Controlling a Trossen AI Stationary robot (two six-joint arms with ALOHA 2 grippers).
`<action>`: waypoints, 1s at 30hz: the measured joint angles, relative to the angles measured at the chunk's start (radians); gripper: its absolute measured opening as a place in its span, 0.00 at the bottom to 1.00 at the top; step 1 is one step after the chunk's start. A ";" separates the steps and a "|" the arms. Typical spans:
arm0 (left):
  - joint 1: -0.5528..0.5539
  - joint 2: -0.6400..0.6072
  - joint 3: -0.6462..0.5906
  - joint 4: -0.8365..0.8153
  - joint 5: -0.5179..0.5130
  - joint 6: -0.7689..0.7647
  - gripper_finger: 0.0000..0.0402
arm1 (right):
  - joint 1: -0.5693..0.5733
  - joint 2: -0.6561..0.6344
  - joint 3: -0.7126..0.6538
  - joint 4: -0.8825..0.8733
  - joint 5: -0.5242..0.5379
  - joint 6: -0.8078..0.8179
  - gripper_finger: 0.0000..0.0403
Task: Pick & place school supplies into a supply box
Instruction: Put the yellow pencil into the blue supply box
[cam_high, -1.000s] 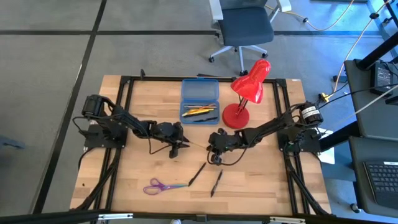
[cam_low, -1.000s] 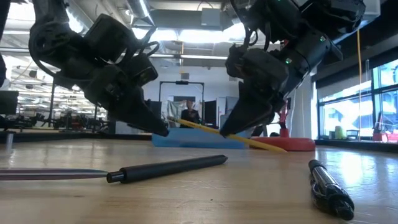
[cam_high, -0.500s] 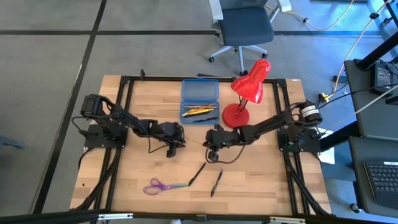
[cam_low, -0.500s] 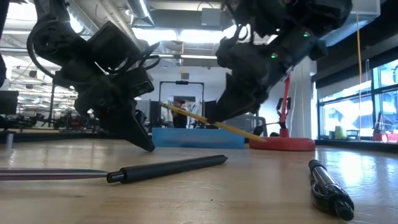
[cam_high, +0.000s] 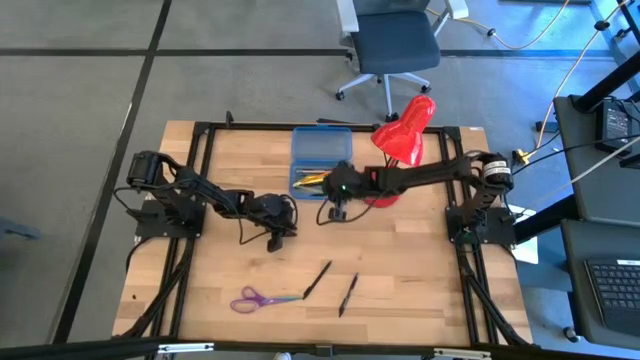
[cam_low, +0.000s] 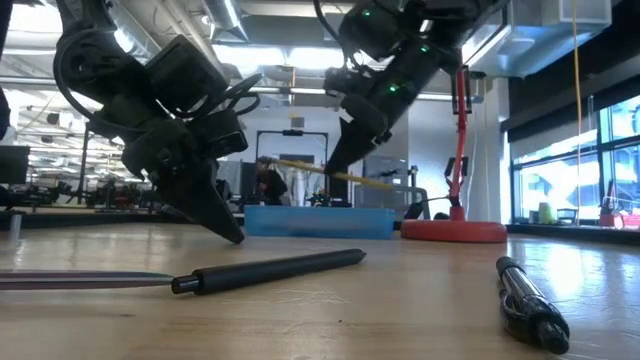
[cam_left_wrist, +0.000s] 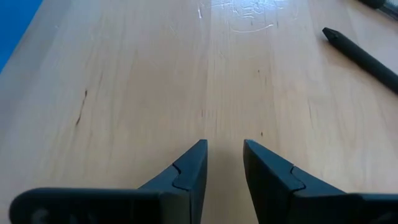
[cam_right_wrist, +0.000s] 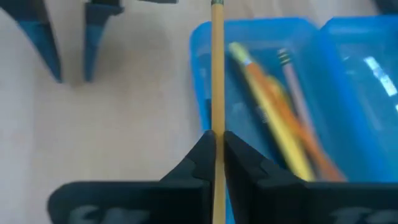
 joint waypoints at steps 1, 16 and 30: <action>0.000 0.000 0.000 0.001 0.000 -0.006 0.24 | -0.012 0.000 0.016 -0.018 -0.001 -0.026 0.06; -0.001 0.003 -0.003 0.010 0.007 -0.015 0.24 | -0.111 0.006 -0.021 0.037 -0.046 -0.053 0.06; -0.002 0.005 -0.005 0.024 0.008 -0.015 0.24 | -0.119 0.018 -0.036 0.101 -0.055 0.081 0.06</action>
